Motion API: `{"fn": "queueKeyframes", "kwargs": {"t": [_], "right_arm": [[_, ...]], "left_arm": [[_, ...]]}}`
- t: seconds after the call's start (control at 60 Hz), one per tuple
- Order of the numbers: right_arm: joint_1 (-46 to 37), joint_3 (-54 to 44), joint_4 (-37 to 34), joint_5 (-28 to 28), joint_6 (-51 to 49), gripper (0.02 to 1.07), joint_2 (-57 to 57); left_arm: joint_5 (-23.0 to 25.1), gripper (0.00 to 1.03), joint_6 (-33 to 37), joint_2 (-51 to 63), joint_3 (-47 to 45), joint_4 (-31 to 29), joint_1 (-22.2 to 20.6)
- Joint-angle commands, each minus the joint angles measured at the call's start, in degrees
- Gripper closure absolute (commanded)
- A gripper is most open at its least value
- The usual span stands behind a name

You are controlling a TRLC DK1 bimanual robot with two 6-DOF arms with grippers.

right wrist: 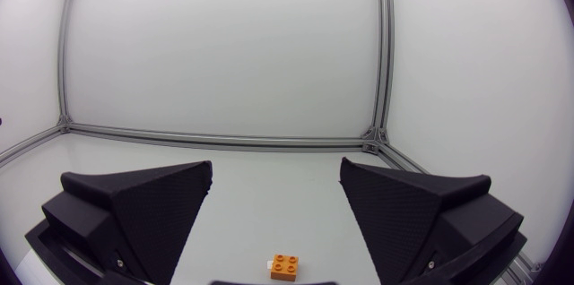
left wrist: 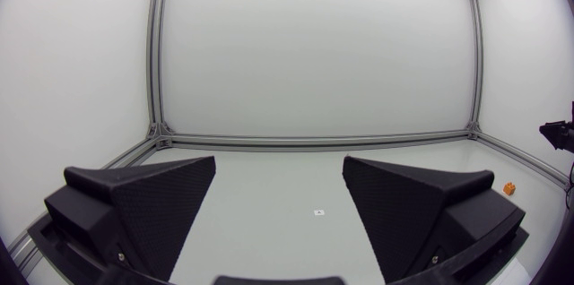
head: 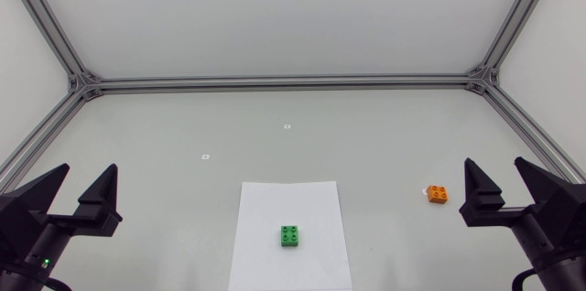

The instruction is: Pick up the orange 2x2 brick with the right arm and stack it on top of the green 2x2 brick in the center

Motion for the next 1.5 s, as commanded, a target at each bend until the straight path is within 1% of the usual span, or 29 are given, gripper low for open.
{"fn": "queueKeyframes", "kwargs": {"t": [0.0,0.367,0.45,0.65,0.783,0.95,0.967,1.017,1.117,1.233,1.283,1.483], "right_arm": [[0.55,-1.48,0.84,-0.34,1.12,0.05,-0.62],[0.72,-0.68,0.66,-0.34,0.51,0.06,-0.71],[0.99,1.07,-0.74,-0.34,0.51,0.06,-0.62],[1.43,3.8,-0.83,-0.34,0.51,0.06,-0.36],[1.69,6.96,-0.92,-0.34,0.6,0.06,1.92],[1.69,15.31,-3.64,-0.25,0.77,0.06,12.73],[1.87,17.42,-4.52,-0.25,1.04,0.06,15.63],[1.87,20.5,-6.54,-0.25,1.91,0.06,19.5],[1.87,26.03,-10.23,-0.25,3.41,0.06,26.62],[1.87,31.66,-12.96,-0.34,5.69,0.06,34.18],[1.78,34.82,-15.86,-0.87,6.4,0.06,37.78],[0.72,42.65,-23.68,-1.57,7.72,0.06,46.31]], "left_arm": [[0.23,0.04,0.73,-0.45,-2.35,-0.76,0.14],[0.23,0.04,0.73,-0.45,-2.35,-0.84,0.14],[0.23,0.04,0.73,-0.45,-2.35,-0.84,0.14],[0.23,0.04,0.73,-0.45,-2.35,-0.76,0.14],[0.23,0.04,0.73,-0.45,-2.35,-0.76,0.14],[0.23,0.04,0.73,-0.45,-2.35,-0.84,0.14],[0.23,0.04,0.73,-0.45,-2.35,-0.84,0.14],[0.23,0.04,0.73,-0.45,-2.35,-0.76,0.14],[0.32,0.04,0.73,-0.45,-2.35,-0.76,0.14],[0.32,0.04,0.73,-0.45,-2.35,-0.84,0.14],[0.23,0.04,0.73,-0.45,-2.35,-0.84,0.14],[0.23,0.04,0.73,-0.45,-2.35,-0.84,0.14]]}}
